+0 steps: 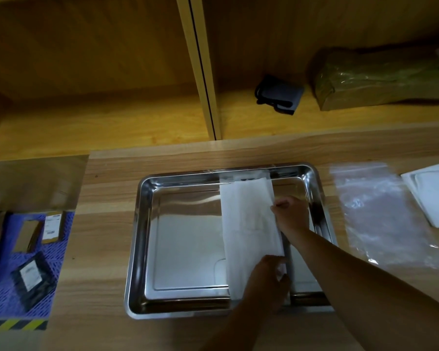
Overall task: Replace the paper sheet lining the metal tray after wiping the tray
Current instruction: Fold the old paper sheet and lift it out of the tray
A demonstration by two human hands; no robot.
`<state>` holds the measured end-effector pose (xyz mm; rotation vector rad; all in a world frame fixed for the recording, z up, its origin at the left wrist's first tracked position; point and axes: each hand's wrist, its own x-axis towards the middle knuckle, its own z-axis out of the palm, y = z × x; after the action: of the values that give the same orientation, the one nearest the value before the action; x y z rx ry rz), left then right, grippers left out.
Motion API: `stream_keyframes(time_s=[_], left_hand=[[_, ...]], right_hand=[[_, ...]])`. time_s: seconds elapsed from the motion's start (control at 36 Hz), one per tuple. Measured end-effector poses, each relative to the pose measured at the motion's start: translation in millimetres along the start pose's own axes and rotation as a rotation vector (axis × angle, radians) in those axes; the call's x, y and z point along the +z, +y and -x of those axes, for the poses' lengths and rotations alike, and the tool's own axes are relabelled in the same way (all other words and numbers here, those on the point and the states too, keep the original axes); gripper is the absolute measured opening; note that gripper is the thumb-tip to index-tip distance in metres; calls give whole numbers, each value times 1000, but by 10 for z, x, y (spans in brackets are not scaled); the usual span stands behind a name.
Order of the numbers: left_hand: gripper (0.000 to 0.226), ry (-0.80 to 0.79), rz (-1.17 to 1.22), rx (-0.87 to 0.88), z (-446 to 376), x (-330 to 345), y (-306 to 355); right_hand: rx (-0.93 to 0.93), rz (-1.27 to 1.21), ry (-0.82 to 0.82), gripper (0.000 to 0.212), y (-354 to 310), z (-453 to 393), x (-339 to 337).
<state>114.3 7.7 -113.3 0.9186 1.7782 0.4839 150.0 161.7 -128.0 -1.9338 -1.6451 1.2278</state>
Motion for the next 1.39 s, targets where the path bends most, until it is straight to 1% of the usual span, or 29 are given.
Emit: stream_keyframes(time_s=[0.06, 0.11, 0.17, 0.19, 0.25, 0.33, 0.39, 0.44, 0.53, 0.67, 0.72, 0.83, 0.92, 0.97, 1.0, 1.06, 1.11, 1.19, 1.31, 1.39], left_hand=[[26, 80, 32, 6, -16, -93, -9], [22, 244, 61, 14, -46, -250, -35], [22, 428, 110, -35, -80, -467, -70], [22, 496, 123, -69, -100, -591, -88], [27, 541, 129, -166, -135, -801, -135], [37, 494, 122, -314, -158, -1016, -190], [43, 463, 121, -370, -175, -1084, -224], [44, 463, 168, -405, -202, -1117, -246], [41, 462, 227, -454, -255, -1116, -228], [28, 393, 272, -462, -339, -1050, -195], [27, 380, 296, -471, -363, -1025, -211], [29, 367, 418, -504, -386, -1006, -230], [18, 365, 513, -517, -429, -994, -283], [16, 358, 563, -521, -422, -1021, -272], [14, 353, 592, -522, -398, -1045, -245], [14, 332, 647, -527, -359, -1091, -206], [13, 308, 700, -521, -325, -1121, -207], [15, 271, 799, -483, -270, -1143, -209], [17, 302, 874, -420, -204, -1185, -164], [19, 292, 832, -365, -178, -1260, -122]], right_hand=[[-16, 35, -2, 6, 17, 14, -31], [-16, 63, -20, 8, 31, 54, -90], [-1, 57, -35, 14, 65, 115, -164], [10, 55, -44, 17, 73, 153, -202], [29, 61, -62, 22, 107, 222, -253], [78, 97, -86, 21, 152, 335, -287], [99, 135, -93, 22, 178, 408, -277], [126, 150, -86, 22, 177, 478, -250], [228, 92, -64, 18, 136, 555, -202], [333, 20, -75, 17, 86, 566, -82], [355, 8, -79, 17, 80, 557, -60], [395, -35, -91, 20, 86, 525, -45], [409, -19, -97, 23, 90, 483, -68], [405, -26, -92, 23, 72, 462, -101], [408, -46, -96, 20, 56, 461, -122], [398, -101, -93, 4, 31, 474, -163], [377, -171, -62, 16, 16, 489, -194], [360, -262, -73, 21, -14, 527, -253], [308, -324, -111, 31, -59, 519, -327], [239, -315, -163, 39, -133, 515, -388]])
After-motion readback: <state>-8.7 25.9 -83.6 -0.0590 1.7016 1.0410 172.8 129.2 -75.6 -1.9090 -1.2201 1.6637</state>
